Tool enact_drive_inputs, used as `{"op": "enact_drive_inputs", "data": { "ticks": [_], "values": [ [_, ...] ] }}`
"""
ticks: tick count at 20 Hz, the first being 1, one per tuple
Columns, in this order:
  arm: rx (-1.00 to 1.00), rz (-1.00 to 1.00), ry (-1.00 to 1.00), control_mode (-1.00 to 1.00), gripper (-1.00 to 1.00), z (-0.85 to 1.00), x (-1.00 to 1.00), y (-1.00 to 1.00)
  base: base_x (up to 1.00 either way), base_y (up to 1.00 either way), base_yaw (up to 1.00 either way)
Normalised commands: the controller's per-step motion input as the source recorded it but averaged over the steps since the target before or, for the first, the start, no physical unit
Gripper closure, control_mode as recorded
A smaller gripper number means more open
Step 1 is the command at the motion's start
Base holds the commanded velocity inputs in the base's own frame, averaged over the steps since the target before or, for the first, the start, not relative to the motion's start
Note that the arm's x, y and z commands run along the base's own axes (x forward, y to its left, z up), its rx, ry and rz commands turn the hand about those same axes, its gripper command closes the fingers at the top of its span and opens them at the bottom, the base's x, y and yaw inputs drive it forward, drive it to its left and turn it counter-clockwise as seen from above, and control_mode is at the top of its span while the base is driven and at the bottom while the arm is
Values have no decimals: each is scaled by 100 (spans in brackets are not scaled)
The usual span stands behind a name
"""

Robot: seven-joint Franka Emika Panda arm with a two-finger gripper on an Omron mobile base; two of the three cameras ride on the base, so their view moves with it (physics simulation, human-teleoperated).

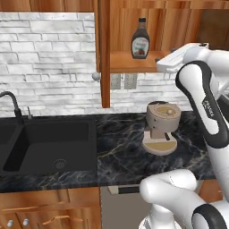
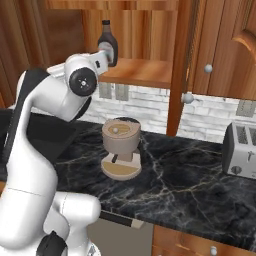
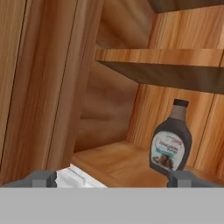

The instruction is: Move the oil and vinegar bottle and syrup bottle from the cabinet to the dining counter.

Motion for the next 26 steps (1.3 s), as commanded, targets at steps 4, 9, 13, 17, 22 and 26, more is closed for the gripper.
{"op": "enact_drive_inputs", "data": {
  "ticks": [4, 9, 13, 17, 22, 26],
  "values": [
    [0, 0, 2, -100, -100, 0, 52, -25, 0, 0, 0],
    [0, 0, 4, -100, -100, 0, 47, -36, 0, 0, 0],
    [0, 2, 3, -100, -100, -2, 33, -10, 0, 0, 0],
    [0, 4, 2, -100, -100, -12, 27, 0, 0, 0, 0],
    [0, 7, 0, -100, -100, -11, 26, -2, 0, 0, 0],
    [1, 8, 0, -100, -100, -10, 20, -5, 0, 0, 0]
  ]
}}
